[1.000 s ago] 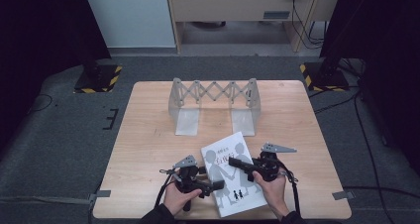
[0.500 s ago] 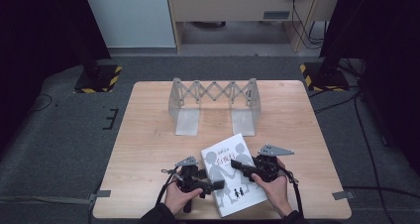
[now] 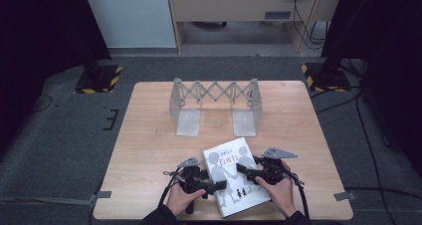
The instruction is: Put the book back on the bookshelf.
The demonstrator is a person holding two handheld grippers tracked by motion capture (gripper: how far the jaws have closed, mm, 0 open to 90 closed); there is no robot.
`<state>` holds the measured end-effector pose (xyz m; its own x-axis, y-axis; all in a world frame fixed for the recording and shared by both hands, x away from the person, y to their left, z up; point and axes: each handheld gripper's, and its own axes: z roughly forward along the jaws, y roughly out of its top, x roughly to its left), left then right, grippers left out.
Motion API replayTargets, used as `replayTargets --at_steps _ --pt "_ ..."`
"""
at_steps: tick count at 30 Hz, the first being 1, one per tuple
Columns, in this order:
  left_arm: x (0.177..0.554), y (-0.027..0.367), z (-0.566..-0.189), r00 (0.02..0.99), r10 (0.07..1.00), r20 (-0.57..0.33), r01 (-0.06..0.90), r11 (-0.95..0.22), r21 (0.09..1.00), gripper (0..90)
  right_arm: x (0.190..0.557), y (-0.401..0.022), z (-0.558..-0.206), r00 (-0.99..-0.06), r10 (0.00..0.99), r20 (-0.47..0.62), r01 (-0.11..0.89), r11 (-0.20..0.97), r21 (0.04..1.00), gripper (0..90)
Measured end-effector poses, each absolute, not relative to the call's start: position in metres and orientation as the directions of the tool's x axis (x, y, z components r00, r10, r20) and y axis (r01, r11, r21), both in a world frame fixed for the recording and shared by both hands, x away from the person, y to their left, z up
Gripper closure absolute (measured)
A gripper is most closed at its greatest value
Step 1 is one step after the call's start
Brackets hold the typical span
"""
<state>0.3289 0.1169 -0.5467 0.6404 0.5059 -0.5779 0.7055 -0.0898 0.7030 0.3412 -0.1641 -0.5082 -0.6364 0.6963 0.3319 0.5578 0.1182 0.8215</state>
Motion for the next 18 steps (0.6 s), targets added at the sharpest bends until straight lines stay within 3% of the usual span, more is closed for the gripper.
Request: replayTargets --at_steps 7,18 --pt "0.329 0.115 -0.547 0.635 0.514 -0.577 0.707 -0.085 0.702 3.4 0.341 -0.168 -0.513 -0.628 0.711 0.318 0.566 0.137 0.813 29.1" --pt "0.329 0.115 -0.547 0.628 0.521 -0.578 0.710 -0.078 0.700 6.3 0.342 -0.171 -0.521 -0.604 0.710 0.362 0.603 0.110 0.790 28.9"
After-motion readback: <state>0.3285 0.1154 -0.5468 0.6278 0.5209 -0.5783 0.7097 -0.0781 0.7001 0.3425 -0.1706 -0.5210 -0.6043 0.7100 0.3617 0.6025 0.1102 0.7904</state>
